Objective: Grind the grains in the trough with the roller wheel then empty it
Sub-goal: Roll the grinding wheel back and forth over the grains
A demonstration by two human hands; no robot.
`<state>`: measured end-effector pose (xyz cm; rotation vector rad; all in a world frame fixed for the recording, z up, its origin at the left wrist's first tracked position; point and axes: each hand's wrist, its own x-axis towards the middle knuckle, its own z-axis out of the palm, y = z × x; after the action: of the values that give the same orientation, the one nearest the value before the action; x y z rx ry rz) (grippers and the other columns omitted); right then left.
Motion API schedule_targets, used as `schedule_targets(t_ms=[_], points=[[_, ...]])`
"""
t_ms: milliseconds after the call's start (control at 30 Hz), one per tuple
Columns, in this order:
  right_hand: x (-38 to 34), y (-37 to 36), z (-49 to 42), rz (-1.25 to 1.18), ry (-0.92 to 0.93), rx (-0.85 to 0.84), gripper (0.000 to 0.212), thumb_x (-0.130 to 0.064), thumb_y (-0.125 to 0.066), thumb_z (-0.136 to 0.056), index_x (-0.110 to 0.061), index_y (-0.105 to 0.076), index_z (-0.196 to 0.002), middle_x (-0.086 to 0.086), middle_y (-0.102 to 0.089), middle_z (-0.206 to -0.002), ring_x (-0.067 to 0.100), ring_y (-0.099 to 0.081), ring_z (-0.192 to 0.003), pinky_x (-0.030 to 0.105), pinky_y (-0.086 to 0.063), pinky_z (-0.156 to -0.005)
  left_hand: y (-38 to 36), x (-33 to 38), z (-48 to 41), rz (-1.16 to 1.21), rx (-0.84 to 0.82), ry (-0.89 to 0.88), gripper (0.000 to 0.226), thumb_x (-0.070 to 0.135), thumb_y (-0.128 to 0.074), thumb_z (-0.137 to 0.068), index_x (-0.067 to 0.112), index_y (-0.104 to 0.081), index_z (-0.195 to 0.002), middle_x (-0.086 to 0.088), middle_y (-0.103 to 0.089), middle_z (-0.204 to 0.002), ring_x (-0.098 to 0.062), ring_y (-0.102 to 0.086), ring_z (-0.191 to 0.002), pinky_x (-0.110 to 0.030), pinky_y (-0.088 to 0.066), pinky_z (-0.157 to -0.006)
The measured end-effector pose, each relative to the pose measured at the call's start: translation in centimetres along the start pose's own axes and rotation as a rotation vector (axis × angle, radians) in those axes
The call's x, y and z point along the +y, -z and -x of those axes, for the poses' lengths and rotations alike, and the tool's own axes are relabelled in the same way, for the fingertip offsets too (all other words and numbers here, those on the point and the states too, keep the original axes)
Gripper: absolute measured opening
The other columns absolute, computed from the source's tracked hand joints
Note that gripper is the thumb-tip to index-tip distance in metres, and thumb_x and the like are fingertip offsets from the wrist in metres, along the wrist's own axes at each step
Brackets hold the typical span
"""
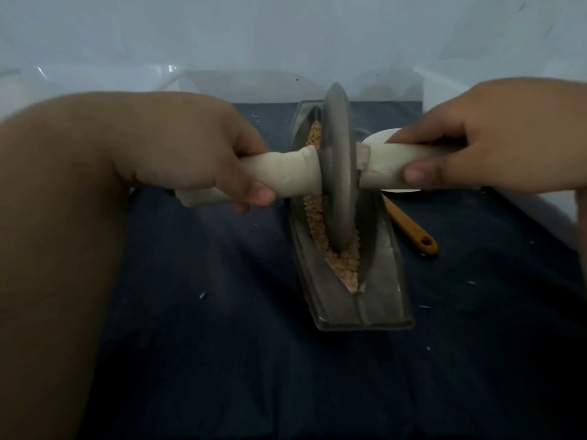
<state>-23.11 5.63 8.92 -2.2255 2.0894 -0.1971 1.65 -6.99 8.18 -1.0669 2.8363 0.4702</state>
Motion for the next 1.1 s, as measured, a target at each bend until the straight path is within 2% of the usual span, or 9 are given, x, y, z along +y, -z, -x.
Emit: schedule_targets(t_ms=[133, 233, 300, 533, 700, 767, 833, 1000, 1100], points=[[2.4, -2.6, -2.6, 0.014, -0.088, 0.158, 0.035, -0.051, -0.053, -0.09, -0.047, -0.057, -0.125, -0.021, -0.057, -0.076, 0.002, -0.051, -0.068, 0.028, -0.028, -0.059, -1.9, -1.1, -2.9, -0.206, 0.315, 0.046, 0.039, 0.061, -0.057, -0.076, 0.034, -0.056, -0.104, 0.005, -0.062, -0.099, -0.016, -0.056, -0.087, -0.034, -0.041, -0.074], [2.6, -4.5, -5.0, 0.081, -0.103, 0.365, 0.031, -0.039, -0.051, -0.097, -0.035, -0.056, -0.127, 0.001, -0.062, -0.104, 0.019, -0.049, -0.087, 0.034, -0.035, -0.07, -4.0, -1.5, -4.9, -0.434, 0.583, 0.138, 0.061, 0.058, -0.05, -0.083, 0.02, -0.044, -0.13, -0.012, -0.044, -0.13, -0.037, -0.042, -0.119, -0.058, -0.024, -0.106], [2.6, -5.3, -6.0, 0.16, -0.106, 0.472, 0.029, -0.036, -0.05, -0.098, -0.031, -0.056, -0.125, 0.007, -0.061, -0.108, 0.029, -0.053, -0.097, 0.041, -0.044, -0.079, -4.5, -1.9, -5.7, -0.438, 0.658, 0.148, 0.061, 0.047, -0.055, -0.086, 0.015, -0.04, -0.137, -0.016, -0.039, -0.134, -0.04, -0.037, -0.123, -0.061, -0.018, -0.11], [2.5, -4.5, -5.0, 0.197, -0.093, 0.392, 0.039, -0.047, -0.054, -0.093, -0.032, -0.055, -0.129, 0.001, -0.058, -0.103, 0.026, -0.053, -0.094, 0.035, -0.037, -0.073, -3.0, -2.2, -4.0, -0.159, 0.437, 0.04, 0.056, 0.053, -0.045, -0.091, 0.026, -0.035, -0.139, -0.005, -0.047, -0.133, -0.028, -0.043, -0.12, -0.04, -0.034, -0.095], [1.3, -0.6, -0.7, 0.154, -0.032, 0.056, 0.05, -0.077, -0.038, -0.069, -0.057, -0.058, -0.11, -0.024, -0.052, -0.079, 0.003, -0.049, -0.072, 0.026, -0.033, -0.061, -1.0, 0.5, -0.3, -0.219, 0.176, 0.035, 0.052, 0.067, -0.031, -0.075, 0.024, -0.052, -0.096, 0.004, -0.056, -0.086, -0.015, -0.053, -0.078, -0.034, -0.039, -0.069], [0.6, 0.3, 0.6, 0.084, -0.007, -0.029, 0.043, -0.084, -0.028, -0.054, -0.069, -0.053, -0.086, -0.025, -0.061, -0.08, -0.002, -0.055, -0.076, 0.018, -0.035, -0.064, -0.7, 1.4, 1.3, -0.21, 0.093, 0.031, 0.064, 0.076, -0.023, -0.058, 0.028, -0.054, -0.088, 0.004, -0.056, -0.078, -0.01, -0.053, -0.072, -0.031, -0.039, -0.065], [0.3, 0.4, 1.0, 0.044, -0.001, -0.069, 0.048, -0.084, -0.024, -0.05, -0.069, -0.052, -0.085, -0.025, -0.064, -0.085, -0.004, -0.058, -0.079, 0.023, -0.041, -0.069, -0.5, 1.5, 1.8, -0.19, 0.044, 0.051, 0.068, 0.077, -0.021, -0.051, 0.03, -0.056, -0.085, 0.005, -0.057, -0.074, -0.006, -0.054, -0.07, -0.028, -0.038, -0.064], [1.1, -2.1, -1.4, 0.085, -0.015, 0.071, 0.046, -0.063, -0.029, -0.081, -0.042, -0.054, -0.115, -0.015, -0.058, -0.084, 0.001, -0.05, -0.076, 0.029, -0.036, -0.062, -0.8, -0.5, -1.0, -0.078, 0.128, 0.069, 0.033, 0.055, -0.038, -0.091, 0.029, -0.058, -0.089, 0.004, -0.06, -0.081, -0.012, -0.055, -0.076, -0.03, -0.034, -0.063], [2.2, -4.3, -4.1, 0.06, -0.089, 0.308, 0.031, -0.043, -0.036, -0.1, -0.032, -0.057, -0.12, -0.004, -0.061, -0.096, 0.018, -0.054, -0.083, 0.032, -0.034, -0.064, -2.1, -1.5, -3.4, -0.133, 0.39, 0.065, 0.032, 0.048, -0.031, -0.1, 0.026, -0.055, -0.102, 0.001, -0.058, -0.089, -0.019, -0.053, -0.081, -0.035, -0.036, -0.071]])
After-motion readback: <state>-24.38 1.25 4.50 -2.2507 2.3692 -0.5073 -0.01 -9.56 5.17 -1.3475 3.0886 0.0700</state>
